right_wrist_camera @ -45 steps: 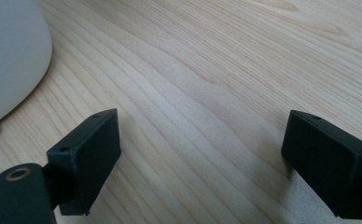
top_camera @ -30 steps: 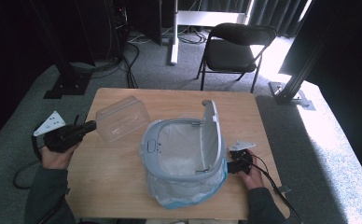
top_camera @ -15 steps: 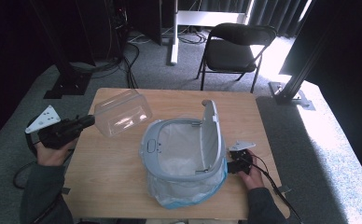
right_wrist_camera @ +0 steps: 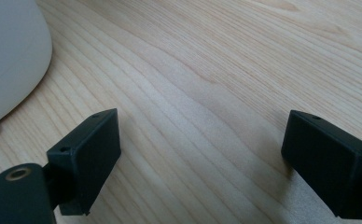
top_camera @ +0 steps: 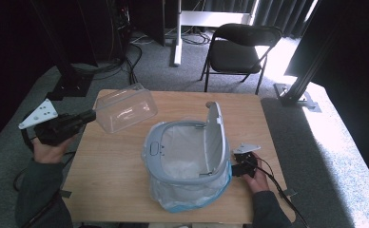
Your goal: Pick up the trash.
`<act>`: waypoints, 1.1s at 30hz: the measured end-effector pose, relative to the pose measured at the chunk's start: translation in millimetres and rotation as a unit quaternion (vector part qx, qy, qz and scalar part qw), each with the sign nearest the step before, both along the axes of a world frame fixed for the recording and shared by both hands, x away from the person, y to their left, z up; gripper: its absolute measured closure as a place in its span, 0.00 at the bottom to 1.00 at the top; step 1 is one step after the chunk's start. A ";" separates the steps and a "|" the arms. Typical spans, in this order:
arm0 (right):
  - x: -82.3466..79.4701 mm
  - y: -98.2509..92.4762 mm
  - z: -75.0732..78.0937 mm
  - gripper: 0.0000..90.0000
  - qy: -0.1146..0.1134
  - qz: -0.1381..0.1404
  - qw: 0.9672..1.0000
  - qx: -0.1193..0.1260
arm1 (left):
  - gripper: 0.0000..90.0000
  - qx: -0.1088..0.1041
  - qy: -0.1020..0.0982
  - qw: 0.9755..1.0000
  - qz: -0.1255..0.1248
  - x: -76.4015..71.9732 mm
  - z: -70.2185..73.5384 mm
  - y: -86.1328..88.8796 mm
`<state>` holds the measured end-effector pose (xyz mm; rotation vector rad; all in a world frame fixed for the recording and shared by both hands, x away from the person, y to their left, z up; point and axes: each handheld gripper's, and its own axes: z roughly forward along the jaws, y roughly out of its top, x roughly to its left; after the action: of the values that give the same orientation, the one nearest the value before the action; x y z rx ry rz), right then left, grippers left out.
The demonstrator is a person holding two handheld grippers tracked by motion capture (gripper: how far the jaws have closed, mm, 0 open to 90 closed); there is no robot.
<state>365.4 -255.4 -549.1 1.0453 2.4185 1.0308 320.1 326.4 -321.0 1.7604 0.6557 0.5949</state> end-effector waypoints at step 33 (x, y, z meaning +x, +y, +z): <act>0.0 0.0 0.0 0.12 0.000 0.000 1.000 0.000 | 0.95 0.015 -0.028 0.994 -0.105 -9.7 54.7 -33.8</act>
<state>365.5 -255.4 -549.1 1.0450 2.4186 1.0310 310.3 292.6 -266.3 1.8062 0.4176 0.5079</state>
